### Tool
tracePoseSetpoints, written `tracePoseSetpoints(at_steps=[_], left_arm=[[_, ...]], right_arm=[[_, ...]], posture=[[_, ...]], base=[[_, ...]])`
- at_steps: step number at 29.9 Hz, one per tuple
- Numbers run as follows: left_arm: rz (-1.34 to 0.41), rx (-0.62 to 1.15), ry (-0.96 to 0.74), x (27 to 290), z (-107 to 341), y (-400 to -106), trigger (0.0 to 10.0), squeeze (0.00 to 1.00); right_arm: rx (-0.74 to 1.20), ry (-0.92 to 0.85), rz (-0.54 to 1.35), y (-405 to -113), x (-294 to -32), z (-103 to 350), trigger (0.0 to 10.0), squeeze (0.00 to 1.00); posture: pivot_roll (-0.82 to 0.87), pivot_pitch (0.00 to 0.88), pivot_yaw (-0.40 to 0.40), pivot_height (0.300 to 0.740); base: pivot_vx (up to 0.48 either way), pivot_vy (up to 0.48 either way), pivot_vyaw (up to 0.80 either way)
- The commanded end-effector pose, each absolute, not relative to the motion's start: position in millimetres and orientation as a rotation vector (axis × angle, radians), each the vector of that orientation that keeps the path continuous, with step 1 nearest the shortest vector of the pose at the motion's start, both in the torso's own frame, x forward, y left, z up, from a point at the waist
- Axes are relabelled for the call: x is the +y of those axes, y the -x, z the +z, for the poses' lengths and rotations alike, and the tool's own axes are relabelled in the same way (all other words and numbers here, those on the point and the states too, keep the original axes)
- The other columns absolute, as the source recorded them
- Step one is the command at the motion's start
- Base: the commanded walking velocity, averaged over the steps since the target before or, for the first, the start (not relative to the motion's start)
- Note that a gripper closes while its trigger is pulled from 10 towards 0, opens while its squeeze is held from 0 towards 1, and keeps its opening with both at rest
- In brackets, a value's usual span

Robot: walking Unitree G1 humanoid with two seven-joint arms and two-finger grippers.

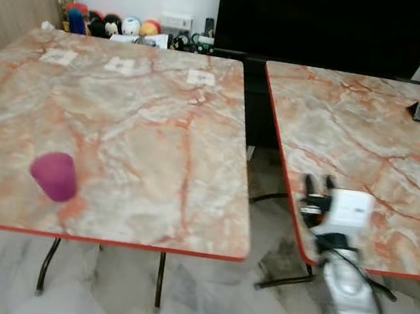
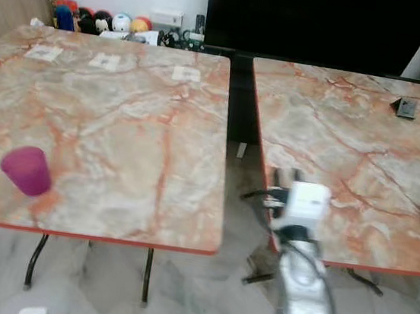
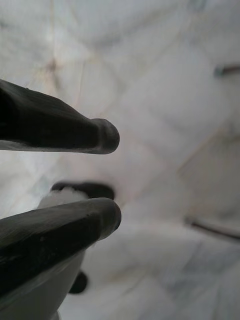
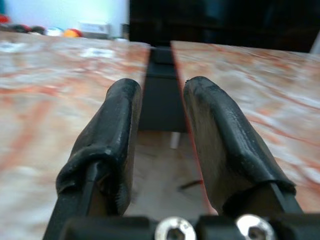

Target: Setting the table

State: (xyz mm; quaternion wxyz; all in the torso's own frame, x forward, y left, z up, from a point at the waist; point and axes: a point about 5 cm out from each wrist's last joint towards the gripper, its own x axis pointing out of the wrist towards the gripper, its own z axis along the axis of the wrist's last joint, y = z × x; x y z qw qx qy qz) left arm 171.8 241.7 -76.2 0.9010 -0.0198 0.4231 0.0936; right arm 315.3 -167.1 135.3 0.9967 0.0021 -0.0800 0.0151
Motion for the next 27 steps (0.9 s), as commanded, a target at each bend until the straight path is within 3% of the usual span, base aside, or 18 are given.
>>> tracePoseSetpoints(at_steps=[1,9,20,27], left_arm=[[0.179,0.91,0.039,236.0,-81.6,-163.9,10.0,0.0],[0.168,0.911,0.036,234.6,-82.0,-163.4,10.0,0.0],[0.165,0.909,0.035,234.2,-82.1,-163.4,10.0,0.0],[0.167,0.909,0.038,234.9,-81.9,-163.5,10.0,0.0]], right_arm=[[-0.158,0.004,-0.004,-310.5,-176.5,134.3,10.0,0.0],[-0.149,0.015,-0.099,-298.0,-185.6,127.1,10.0,0.0],[-0.013,0.046,-0.144,-253.5,-192.3,93.0,10.0,0.0],[0.117,0.054,-0.288,-231.4,-209.7,67.0,10.0,0.0]], posture=[[-0.02,0.079,-0.014,0.74],[-0.02,0.065,-0.018,0.74],[-0.02,0.075,-0.032,0.74],[-0.03,0.083,-0.031,0.74]], base=[[0.0,0.0,0.0],[0.0,0.0,0.0],[0.0,0.0,0.0],[0.0,0.0,0.0]])
